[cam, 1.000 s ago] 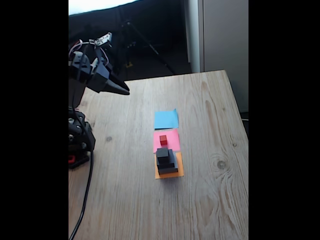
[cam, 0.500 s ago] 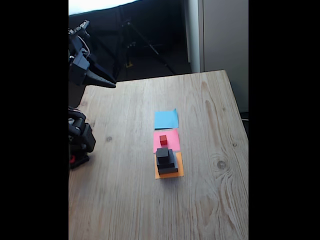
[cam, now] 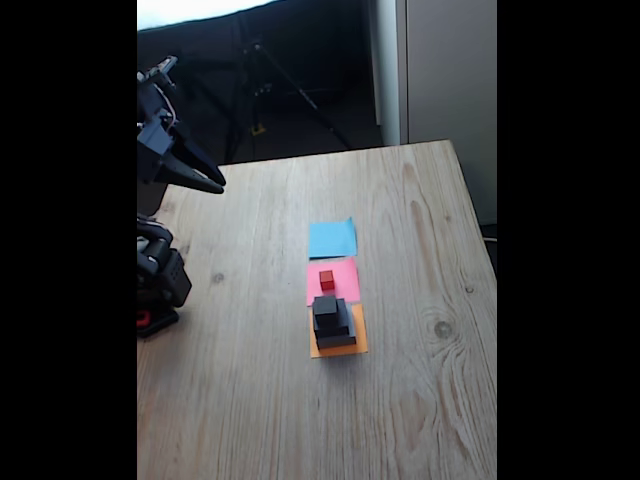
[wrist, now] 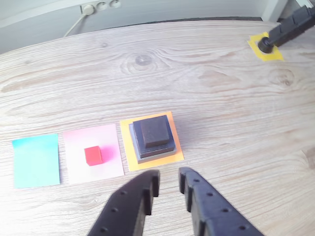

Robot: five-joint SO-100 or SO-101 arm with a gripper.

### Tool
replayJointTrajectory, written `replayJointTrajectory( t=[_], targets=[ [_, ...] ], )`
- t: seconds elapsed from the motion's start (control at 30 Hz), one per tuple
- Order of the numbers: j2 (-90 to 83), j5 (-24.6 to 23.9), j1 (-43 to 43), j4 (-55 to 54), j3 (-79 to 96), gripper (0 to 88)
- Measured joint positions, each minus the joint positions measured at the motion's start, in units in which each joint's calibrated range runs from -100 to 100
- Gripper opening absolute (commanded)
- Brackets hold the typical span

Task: Tower of hanoi

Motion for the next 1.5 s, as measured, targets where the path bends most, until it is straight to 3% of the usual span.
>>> replayJointTrajectory(
  t=[0.1, 0.4, 0.83, 1.17, 1.5],
  targets=[
    [-1.2, 0.0, 4.03, -0.4, 3.91, 0.4],
    [0.6, 0.0, 9.81, -18.33, 21.64, 0.4],
    [1.2, 0.0, 8.16, -47.16, 52.67, 7.2],
    [-0.26, 0.0, 5.16, -49.32, 57.37, 13.7],
    [-0.17, 0.0, 3.41, -49.72, 60.23, 35.8]
  ],
)
